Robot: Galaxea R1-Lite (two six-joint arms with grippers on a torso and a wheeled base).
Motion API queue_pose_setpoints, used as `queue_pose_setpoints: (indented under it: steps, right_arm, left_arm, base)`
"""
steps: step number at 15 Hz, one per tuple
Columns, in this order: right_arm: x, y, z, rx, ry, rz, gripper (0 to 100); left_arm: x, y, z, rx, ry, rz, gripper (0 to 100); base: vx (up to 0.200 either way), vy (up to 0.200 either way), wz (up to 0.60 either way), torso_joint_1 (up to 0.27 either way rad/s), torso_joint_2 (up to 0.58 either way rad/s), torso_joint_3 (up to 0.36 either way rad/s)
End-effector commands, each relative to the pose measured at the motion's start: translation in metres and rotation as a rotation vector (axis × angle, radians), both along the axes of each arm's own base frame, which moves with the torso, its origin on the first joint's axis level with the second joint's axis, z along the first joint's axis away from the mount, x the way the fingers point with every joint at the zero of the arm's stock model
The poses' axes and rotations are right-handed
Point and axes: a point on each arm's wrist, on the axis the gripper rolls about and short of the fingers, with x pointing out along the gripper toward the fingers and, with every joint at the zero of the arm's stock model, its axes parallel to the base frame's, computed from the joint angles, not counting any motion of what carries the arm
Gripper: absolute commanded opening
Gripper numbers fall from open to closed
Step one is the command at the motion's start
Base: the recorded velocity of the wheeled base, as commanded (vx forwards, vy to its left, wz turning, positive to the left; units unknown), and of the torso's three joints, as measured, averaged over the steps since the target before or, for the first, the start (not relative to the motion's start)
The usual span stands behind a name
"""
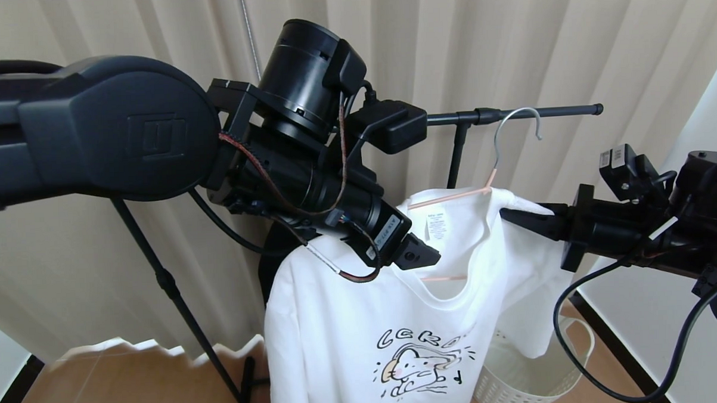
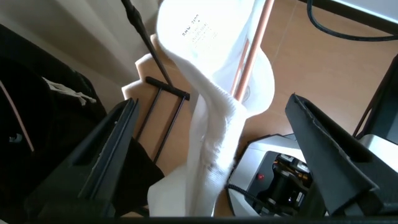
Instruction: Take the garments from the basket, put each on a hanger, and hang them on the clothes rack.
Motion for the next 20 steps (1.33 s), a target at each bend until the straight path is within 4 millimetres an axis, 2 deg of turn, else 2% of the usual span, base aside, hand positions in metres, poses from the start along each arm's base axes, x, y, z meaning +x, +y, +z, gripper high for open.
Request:
queue_pose_setpoints:
  steps: [1, 10, 11, 20]
  right_arm:
    - [-0.0015, -0.0001, 0.0027, 0.001, -0.010, 0.000, 0]
    - [-0.0025, -0.0007, 0.0045, 0.002, -0.016, -0.001, 0]
    - [-0.0025, -0.0007, 0.0045, 0.002, -0.015, -0.001, 0]
    - [-0.0034, -0.0008, 0.0046, 0.002, -0.015, -0.001, 0]
  left_arm:
    - [-0.0008, -0.0004, -0.0003, 0.001, 0.001, -0.002, 100]
    - [-0.0025, -0.0018, -0.0027, 0.008, 0.006, -0.007, 100]
    - [-0.0028, -0.0015, -0.0022, 0.007, 0.005, -0.007, 0]
    - [-0.0033, -0.0003, -0.0062, 0.026, 0.005, 0.009, 0]
  base:
    - [0.000, 0.000, 0.00, 0.000, 0.00, 0.000]
    - [0.000, 0.000, 0.00, 0.000, 0.00, 0.000]
    - [0.000, 0.000, 0.00, 0.000, 0.00, 0.000]
    - [0.000, 0.000, 0.00, 0.000, 0.00, 0.000]
